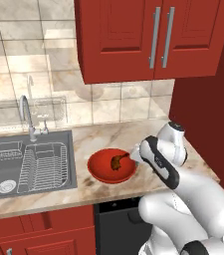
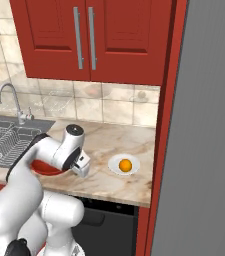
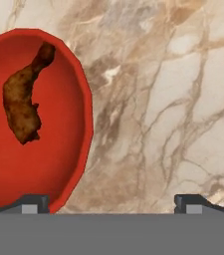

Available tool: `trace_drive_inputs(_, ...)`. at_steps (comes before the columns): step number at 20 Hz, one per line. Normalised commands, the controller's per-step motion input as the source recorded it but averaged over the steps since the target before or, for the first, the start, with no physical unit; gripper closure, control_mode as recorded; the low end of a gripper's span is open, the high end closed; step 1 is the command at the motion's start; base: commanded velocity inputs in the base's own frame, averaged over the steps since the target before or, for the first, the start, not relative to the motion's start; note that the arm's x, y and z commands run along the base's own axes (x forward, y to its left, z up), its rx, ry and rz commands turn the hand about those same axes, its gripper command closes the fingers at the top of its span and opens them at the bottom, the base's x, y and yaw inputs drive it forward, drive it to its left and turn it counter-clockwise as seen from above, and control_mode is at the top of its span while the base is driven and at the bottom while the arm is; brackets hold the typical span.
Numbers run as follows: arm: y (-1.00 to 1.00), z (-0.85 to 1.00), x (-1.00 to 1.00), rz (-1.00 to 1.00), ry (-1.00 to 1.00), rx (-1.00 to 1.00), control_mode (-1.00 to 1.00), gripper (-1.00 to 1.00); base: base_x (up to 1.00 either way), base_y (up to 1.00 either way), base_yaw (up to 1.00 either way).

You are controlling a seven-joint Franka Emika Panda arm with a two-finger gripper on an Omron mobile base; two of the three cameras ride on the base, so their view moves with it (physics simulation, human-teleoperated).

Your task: Remove the orange from the bowl and place it on the small plate. Then place the bowl with only the chicken drumstick in the microwave, close the door, and press the start button to microwave the chicken drumstick.

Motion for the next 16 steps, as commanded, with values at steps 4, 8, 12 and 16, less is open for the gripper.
trace_drive_inputs(4,0.20,-0.02,0.46,0.00,0.03,0.09,-1.00,-1.00,0.00,0.00,0.00)
trace_drive_inputs(8,0.19,-0.23,0.29,0.00,0.02,0.04,-1.00,-1.00,0.00,0.00,0.00)
trace_drive_inputs(12,0.04,-0.34,0.13,0.00,0.01,0.05,-1.00,-1.00,0.00,0.00,0.00)
trace_drive_inputs(16,0.00,-0.32,0.14,0.00,0.00,0.07,-1.00,-1.00,0.00,0.00,0.00)
